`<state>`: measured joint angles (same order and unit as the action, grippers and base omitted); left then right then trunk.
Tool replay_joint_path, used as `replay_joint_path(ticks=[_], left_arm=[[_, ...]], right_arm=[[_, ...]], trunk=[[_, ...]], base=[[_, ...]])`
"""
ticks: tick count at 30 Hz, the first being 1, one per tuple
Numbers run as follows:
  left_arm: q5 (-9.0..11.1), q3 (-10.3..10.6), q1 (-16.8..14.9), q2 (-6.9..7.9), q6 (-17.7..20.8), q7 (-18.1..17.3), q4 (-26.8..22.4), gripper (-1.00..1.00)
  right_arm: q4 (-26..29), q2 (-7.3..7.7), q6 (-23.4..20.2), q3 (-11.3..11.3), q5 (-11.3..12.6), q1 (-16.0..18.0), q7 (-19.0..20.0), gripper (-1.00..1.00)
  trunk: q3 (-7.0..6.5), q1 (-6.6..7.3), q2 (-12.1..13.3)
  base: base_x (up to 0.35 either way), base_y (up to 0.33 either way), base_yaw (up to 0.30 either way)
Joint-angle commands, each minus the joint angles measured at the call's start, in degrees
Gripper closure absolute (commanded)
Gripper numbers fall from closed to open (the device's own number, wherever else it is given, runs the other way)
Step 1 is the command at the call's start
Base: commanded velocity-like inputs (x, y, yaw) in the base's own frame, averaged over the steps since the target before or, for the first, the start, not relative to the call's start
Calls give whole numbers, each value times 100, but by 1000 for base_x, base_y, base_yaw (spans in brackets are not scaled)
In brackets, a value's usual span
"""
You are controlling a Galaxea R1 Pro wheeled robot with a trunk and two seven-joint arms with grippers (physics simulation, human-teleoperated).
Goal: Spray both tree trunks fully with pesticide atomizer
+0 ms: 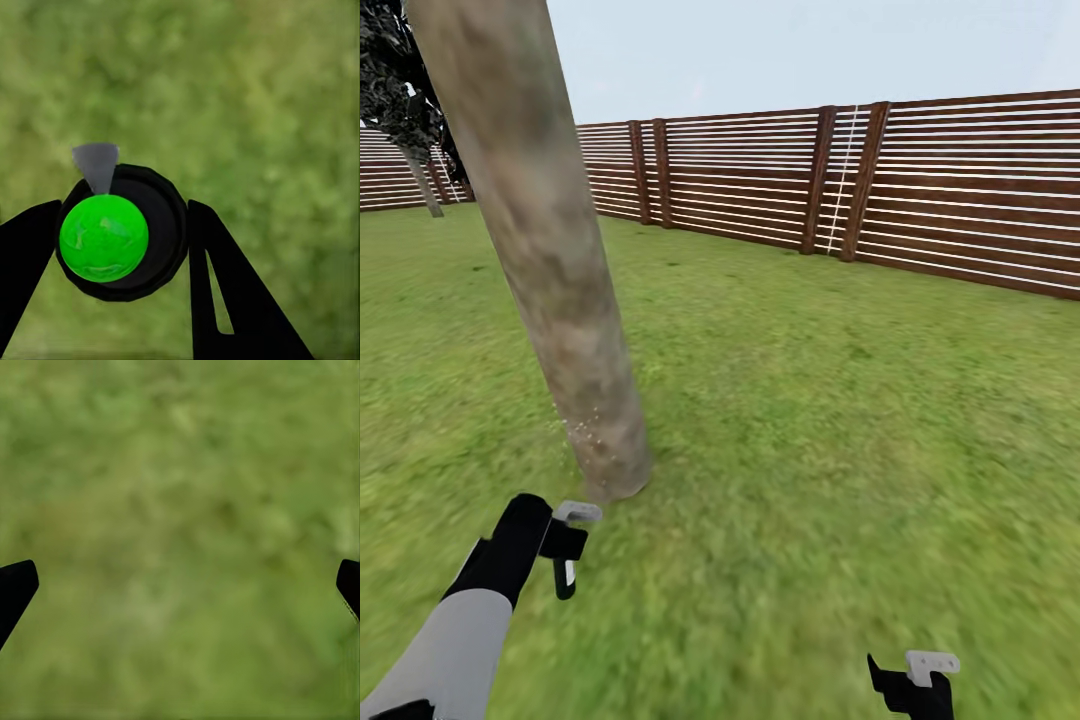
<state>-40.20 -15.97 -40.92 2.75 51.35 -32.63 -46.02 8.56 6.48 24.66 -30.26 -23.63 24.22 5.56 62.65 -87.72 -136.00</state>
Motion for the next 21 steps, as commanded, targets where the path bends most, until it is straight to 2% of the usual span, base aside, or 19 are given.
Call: replay_joint_path(ticks=[1,8,10,11,12,13,17,21], left_arm=[[-49,-19,-4,8,7,-59,0,100],[-58,-46,-4,65,-9,-3,-65,100],[-61,-177,-4,68,-76,93,-66,100],[-64,-301,-2,68,-241,157,-61,100],[-59,-544,-1,63,-547,234,-58,100],[-54,-656,1,48,-645,253,-57,100],[-50,-769,3,-1,-752,274,-26,100],[-43,-775,3,-13,-758,275,-11,100]], right_arm=[[-4,0,19,-50,-19,4,42,-100],[-4,-6,14,-50,-19,4,39,-100],[-4,-6,14,-50,-19,4,34,-100],[-5,-6,13,-50,-19,4,34,-100],[-4,-12,13,-50,-19,4,33,-100],[-4,-12,13,-50,-19,4,33,-100],[-6,-11,16,-50,-19,4,33,-100],[-10,-14,16,-50,-19,4,33,-100]], trunk=[[5,0,-2],[5,0,-2],[5,0,-2],[5,0,-2],[5,0,-2],[5,0,-2],[5,0,-2],[5,0,-2]], base=[[172,-142,0],[225,-181,0],[224,-197,2],[192,-217,52],[135,-245,187],[81,-258,231],[19,-271,266],[1,-275,276]])
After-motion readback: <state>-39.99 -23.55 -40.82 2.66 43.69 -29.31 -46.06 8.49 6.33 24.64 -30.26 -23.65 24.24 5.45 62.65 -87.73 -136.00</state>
